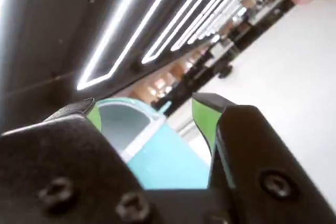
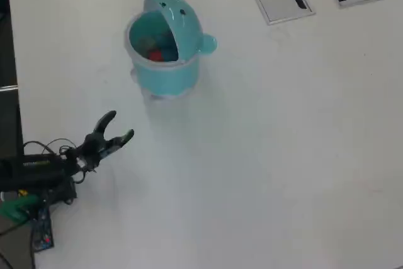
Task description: Grasp RGB lego blocks and put them in the bin one by one.
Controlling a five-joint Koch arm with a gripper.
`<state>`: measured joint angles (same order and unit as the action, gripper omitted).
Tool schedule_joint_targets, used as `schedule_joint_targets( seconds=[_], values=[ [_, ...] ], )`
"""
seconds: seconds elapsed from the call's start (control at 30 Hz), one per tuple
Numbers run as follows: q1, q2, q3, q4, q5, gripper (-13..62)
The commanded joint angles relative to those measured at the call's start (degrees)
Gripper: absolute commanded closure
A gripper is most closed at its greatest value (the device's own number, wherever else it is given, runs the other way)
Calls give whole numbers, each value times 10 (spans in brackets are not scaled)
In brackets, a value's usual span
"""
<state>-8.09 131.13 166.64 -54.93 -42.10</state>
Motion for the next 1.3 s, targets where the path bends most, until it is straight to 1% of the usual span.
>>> schedule_joint_targets(
  seconds=[0.0,0.37,0.73,0.8,0.97,1.27],
  values=[
    [4,40,-7,-66,13,169],
    [18,40,82,-134,34,169],
    [33,40,150,-148,79,168],
    [62,40,150,-138,119,168],
    [86,40,150,-89,162,148],
    [82,40,150,69,198,138]
  ],
)
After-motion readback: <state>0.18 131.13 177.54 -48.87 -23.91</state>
